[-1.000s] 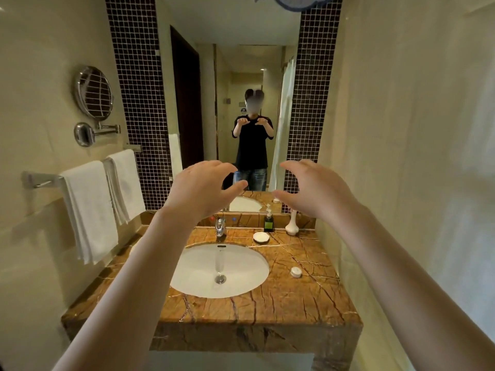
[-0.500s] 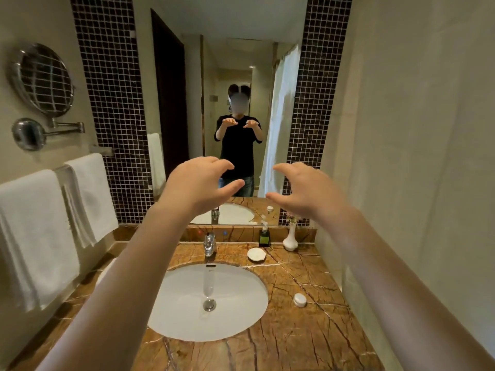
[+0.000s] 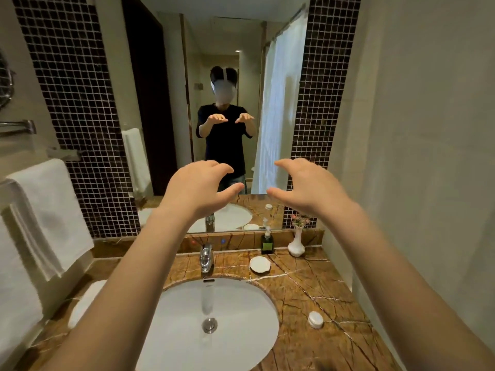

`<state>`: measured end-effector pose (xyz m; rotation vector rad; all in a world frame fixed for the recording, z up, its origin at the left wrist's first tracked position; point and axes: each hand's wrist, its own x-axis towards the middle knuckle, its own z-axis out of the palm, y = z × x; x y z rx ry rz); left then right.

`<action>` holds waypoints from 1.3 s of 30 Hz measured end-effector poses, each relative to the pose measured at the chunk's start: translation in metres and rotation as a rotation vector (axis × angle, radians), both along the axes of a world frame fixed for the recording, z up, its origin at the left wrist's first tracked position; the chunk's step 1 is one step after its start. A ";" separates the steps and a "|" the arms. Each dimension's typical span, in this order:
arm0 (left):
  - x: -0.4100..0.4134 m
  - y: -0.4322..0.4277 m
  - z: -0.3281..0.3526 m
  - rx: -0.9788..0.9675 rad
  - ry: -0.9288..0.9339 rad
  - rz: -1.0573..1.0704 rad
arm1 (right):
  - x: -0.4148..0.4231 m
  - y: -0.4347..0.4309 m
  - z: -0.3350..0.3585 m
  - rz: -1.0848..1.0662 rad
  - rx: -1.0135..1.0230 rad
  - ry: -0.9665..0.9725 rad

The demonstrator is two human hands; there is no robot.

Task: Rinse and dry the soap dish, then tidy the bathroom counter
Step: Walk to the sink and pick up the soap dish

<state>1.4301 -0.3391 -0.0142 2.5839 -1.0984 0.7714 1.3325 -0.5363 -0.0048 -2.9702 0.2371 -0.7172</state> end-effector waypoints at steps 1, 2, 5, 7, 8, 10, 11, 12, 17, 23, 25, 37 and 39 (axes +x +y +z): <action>0.010 -0.005 -0.002 0.000 0.002 0.007 | 0.010 -0.004 -0.001 0.002 -0.004 0.006; 0.019 -0.010 -0.004 0.002 0.002 0.009 | 0.019 -0.008 -0.001 0.007 -0.010 0.009; 0.046 -0.025 -0.008 0.001 0.005 0.021 | 0.049 -0.023 -0.003 0.032 -0.008 -0.003; 0.065 -0.035 -0.007 0.010 0.000 0.039 | 0.070 -0.035 -0.002 0.051 -0.006 -0.008; 0.076 -0.040 -0.005 0.012 -0.008 0.047 | 0.081 -0.042 -0.001 0.059 -0.006 -0.009; 0.095 -0.048 -0.004 0.007 -0.019 0.064 | 0.103 -0.053 -0.001 0.073 -0.007 -0.011; 0.104 -0.052 -0.004 0.000 -0.024 0.073 | 0.112 -0.057 -0.001 0.079 -0.006 -0.010; 0.113 -0.056 -0.004 -0.008 -0.029 0.079 | 0.122 -0.061 0.000 0.085 -0.005 -0.009; 0.146 -0.072 -0.007 0.000 -0.024 0.075 | 0.157 -0.077 -0.003 0.105 -0.002 -0.006; 0.178 -0.091 -0.029 -0.005 -0.014 0.009 | 0.187 -0.090 -0.025 0.076 0.041 -0.012; 0.188 -0.097 -0.044 0.013 0.012 -0.025 | 0.195 -0.092 -0.041 0.057 0.066 0.005; 0.244 -0.132 -0.202 0.169 0.231 -0.105 | 0.234 -0.116 -0.200 -0.038 0.168 0.157; 0.250 -0.138 -0.235 0.198 0.261 -0.096 | 0.238 -0.124 -0.234 -0.053 0.194 0.176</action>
